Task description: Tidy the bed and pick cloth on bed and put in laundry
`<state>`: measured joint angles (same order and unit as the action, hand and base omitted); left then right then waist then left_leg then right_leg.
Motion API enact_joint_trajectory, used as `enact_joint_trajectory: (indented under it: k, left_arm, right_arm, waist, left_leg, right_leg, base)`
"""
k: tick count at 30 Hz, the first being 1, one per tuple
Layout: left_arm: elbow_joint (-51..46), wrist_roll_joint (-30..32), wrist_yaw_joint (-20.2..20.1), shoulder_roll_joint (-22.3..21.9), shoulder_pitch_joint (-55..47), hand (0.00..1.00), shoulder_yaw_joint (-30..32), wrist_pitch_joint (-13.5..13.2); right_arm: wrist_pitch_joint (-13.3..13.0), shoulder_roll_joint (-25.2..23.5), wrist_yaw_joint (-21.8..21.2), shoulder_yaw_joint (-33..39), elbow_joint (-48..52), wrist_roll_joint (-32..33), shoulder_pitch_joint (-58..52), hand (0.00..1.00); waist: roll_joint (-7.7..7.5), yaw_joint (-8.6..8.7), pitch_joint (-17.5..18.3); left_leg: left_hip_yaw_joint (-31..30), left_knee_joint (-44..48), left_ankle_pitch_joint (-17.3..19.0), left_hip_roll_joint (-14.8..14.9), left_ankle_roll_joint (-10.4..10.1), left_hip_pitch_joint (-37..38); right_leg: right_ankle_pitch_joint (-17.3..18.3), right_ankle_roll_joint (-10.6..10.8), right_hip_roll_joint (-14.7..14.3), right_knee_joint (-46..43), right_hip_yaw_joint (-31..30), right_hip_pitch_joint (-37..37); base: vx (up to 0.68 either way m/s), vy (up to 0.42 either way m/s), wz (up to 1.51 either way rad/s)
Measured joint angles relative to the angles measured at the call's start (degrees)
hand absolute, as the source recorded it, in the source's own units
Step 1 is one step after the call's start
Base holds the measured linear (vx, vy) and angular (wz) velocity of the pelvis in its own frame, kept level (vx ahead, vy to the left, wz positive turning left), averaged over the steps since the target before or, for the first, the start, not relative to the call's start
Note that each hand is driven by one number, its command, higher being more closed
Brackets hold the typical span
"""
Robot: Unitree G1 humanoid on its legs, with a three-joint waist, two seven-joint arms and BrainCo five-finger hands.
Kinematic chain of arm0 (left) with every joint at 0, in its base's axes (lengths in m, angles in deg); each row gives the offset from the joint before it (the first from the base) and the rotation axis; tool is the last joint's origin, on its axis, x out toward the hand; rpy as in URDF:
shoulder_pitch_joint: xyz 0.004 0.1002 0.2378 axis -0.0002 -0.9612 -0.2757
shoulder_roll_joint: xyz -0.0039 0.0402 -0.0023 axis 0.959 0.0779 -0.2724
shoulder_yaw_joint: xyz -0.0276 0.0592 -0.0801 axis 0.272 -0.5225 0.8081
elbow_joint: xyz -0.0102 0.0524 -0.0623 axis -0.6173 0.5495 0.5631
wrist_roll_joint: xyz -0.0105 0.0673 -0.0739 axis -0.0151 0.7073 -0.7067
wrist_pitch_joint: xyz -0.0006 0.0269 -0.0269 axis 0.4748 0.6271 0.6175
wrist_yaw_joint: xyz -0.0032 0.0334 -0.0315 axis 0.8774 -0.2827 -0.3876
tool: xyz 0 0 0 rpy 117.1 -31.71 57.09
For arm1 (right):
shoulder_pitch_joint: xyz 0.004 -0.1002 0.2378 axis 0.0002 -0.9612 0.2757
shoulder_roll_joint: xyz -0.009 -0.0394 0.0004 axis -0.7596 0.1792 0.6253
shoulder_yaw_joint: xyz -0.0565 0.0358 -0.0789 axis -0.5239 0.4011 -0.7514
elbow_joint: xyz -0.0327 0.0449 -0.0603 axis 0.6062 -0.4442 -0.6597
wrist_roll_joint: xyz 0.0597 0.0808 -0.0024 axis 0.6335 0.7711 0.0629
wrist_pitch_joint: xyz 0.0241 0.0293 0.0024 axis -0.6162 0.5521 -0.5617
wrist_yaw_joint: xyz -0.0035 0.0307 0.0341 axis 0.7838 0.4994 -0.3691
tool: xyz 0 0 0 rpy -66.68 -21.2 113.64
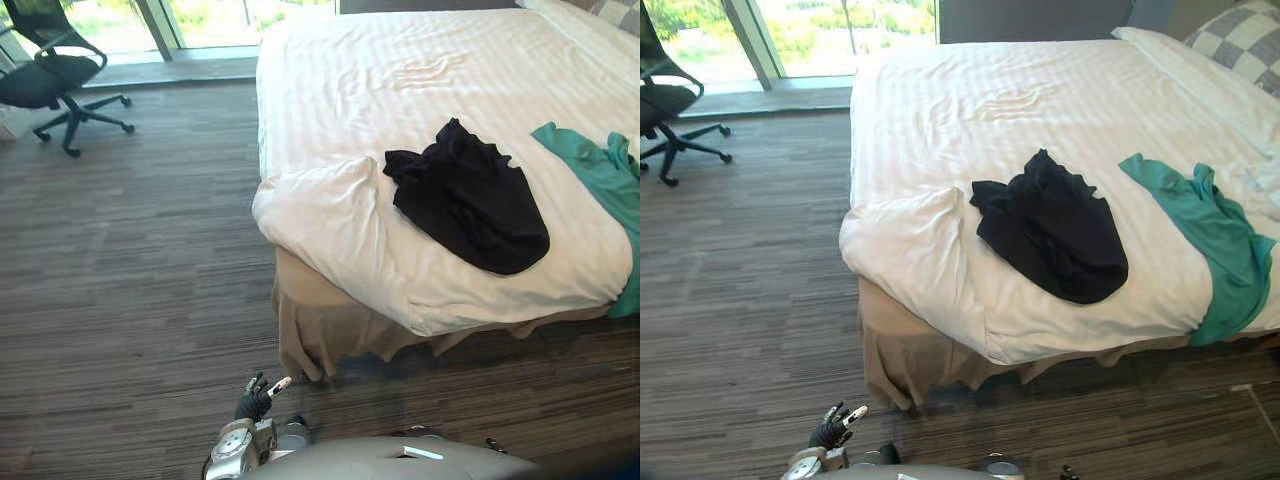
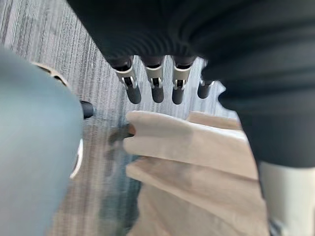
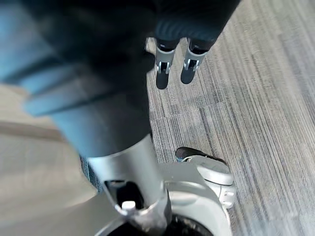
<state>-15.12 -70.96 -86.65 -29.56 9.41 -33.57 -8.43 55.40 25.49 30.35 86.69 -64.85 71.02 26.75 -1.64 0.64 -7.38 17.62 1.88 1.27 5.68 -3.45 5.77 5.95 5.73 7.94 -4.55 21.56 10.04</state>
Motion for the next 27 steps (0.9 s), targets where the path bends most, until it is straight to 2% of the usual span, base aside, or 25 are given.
enact_joint_trajectory:
  k: [3,7,11,15,17,18,19,20,21,22,23,24,26,27]
  left_arm:
    - [1.1,-6.0,-0.2,0.5,0.2,0.00,-2.0,2.1]
    - [3.2,-17.6,0.6,1.5,0.0,0.00,0.8,3.4]
    - [2.2,-25.5,2.1,2.9,-1.0,0.00,10.6,2.8]
    - [-3.3,-34.2,4.3,8.0,-1.2,0.00,19.7,1.8]
    - [-7.5,-38.3,4.4,12.3,-0.7,0.00,24.3,0.5]
    - [-7.8,-39.0,4.4,13.3,-0.5,0.00,25.1,0.0]
    - [-7.8,-40.0,4.6,14.7,0.1,0.00,26.8,-0.9]
    - [-7.8,-41.5,4.6,15.9,0.7,0.00,27.9,-1.9]
    - [-7.9,-42.2,4.7,16.5,1.1,0.00,28.7,-2.5]
    - [-9.3,-42.0,5.3,17.5,1.7,0.00,29.3,-4.6]
    - [-10.8,-41.3,5.7,18.7,3.1,0.00,29.3,-6.4]
    - [-11.7,-40.9,5.9,19.5,3.7,0.00,29.3,-7.0]
    - [-15.5,-36.5,7.2,23.2,4.8,0.00,28.0,-10.4]
    - [-17.0,-35.2,7.7,24.1,5.2,0.00,27.4,-11.1]
  right_arm:
    - [0.0,0.1,0.0,0.6,-1.0,0.0,0.2,0.00]
    - [0.5,0.2,-0.3,1.6,-1.5,0.1,0.8,0.00]
    - [2.8,0.8,-2.5,3.4,-1.5,0.0,1.4,0.00]
    - [4.7,2.0,-5.7,5.0,-1.5,0.5,1.7,0.00]
    - [5.3,3.8,-8.0,7.2,-1.3,2.6,2.5,0.00]
    - [5.3,4.2,-8.4,7.7,-0.8,3.2,2.8,0.00]
    - [5.3,4.9,-9.3,7.9,0.0,3.9,2.8,0.00]
    - [5.4,6.8,-10.3,8.2,1.4,4.4,3.7,0.00]
    - [5.6,6.8,-10.6,8.5,1.4,4.5,4.2,0.00]
    - [6.0,6.8,-11.8,8.5,1.3,5.0,5.2,0.00]
    - [6.6,6.7,-12.8,8.5,1.3,5.6,6.3,0.00]
    - [6.9,6.7,-13.2,8.4,1.3,5.6,6.8,0.00]
    - [7.5,6.6,-14.3,8.4,1.3,6.2,9.0,0.00]
    - [7.7,6.6,-14.4,8.4,1.3,6.2,9.4,0.00]
  waist:
    - [0.46,0.03,0.2]
    - [0.43,-0.04,0.2]
    - [0.71,-0.19,-0.1]
    - [1.50,-0.19,-0.1]
    - [1.77,-0.21,0.2]
    - [1.17,-0.12,0.6]
    - [0.48,-0.45,1.6]
    - [2.70,-1.40,1.8]
    - [2.58,-1.41,2.0]
    - [3.04,-1.35,2.6]
    - [2.10,-1.39,2.7]
    - [2.22,-1.58,2.6]
    - [1.08,-1.78,3.1]
    - [0.90,-1.87,3.2]
  left_leg:
    - [-0.1,-1.7,-0.6,-0.9,0.3,1.4]
    - [-1.0,-5.6,-3.2,-1.6,0.5,2.3]
    - [-2.6,-7.9,-4.1,-1.7,0.5,2.8]
    - [-4.0,-7.9,-4.1,-1.7,0.5,1.5]
    - [-4.2,-7.9,-3.2,-2.1,-0.2,0.2]
    - [-4.0,-7.9,-2.0,-2.6,-0.8,-0.3]
    - [-3.7,-4.7,-2.6,-3.1,1.5,-0.8]
    - [-4.1,-4.8,-1.3,-2.6,2.3,-0.5]
    - [-3.9,-5.6,-1.1,-3.0,2.1,-0.2]
    - [-3.9,-7.7,-1.3,-3.8,2.0,0.3]
    - [-3.8,-7.9,-1.3,-4.2,2.0,0.3]
    - [-3.9,-7.9,-1.3,-4.4,2.0,0.3]
    - [-3.7,-7.9,-1.3,-5.0,2.0,0.8]
    - [-3.6,-7.9,-1.3,-5.1,2.0,1.1]
  right_leg:
    - [-0.9,0.2,0.5,0.4,-0.2,0.6]
    - [-1.2,0.2,0.3,0.7,0.6,0.5]
    - [-0.1,0.5,0.2,1.3,1.4,0.6]
    - [1.4,-1.0,0.0,1.6,2.7,0.5]
    - [1.5,-1.1,0.1,2.7,3.1,0.2]
    - [1.5,-1.0,0.4,3.6,3.0,0.0]
    - [1.3,-0.8,1.2,4.8,2.7,-0.3]
    - [0.8,-0.2,0.2,5.5,2.7,0.0]
    - [0.3,0.0,0.4,5.8,2.5,0.1]
    - [0.2,0.1,0.6,6.6,2.3,0.2]
    - [0.2,0.1,0.9,6.4,2.1,0.1]
    - [0.2,0.0,1.1,6.3,1.8,0.1]
    - [0.3,0.0,1.4,5.6,0.4,0.3]
    - [0.2,-0.1,1.4,5.4,0.0,0.4]
  base:
    - [0.00,0.065,0.00]
    - [-0.06,0.003,0.11]
    - [-0.16,-0.013,0.11]
    - [-0.18,0.002,0.17]
    - [-0.12,0.030,0.33]
    - [-0.03,0.079,0.07]
    - [0.06,0.090,-0.11]
    - [0.07,0.102,-0.12]
    - [0.04,0.099,0.07]
    - [0.02,0.109,0.28]
    - [0.04,0.101,0.31]
    - [0.06,0.086,0.22]
    - [0.08,0.063,0.08]
    - [0.14,0.048,0.07]
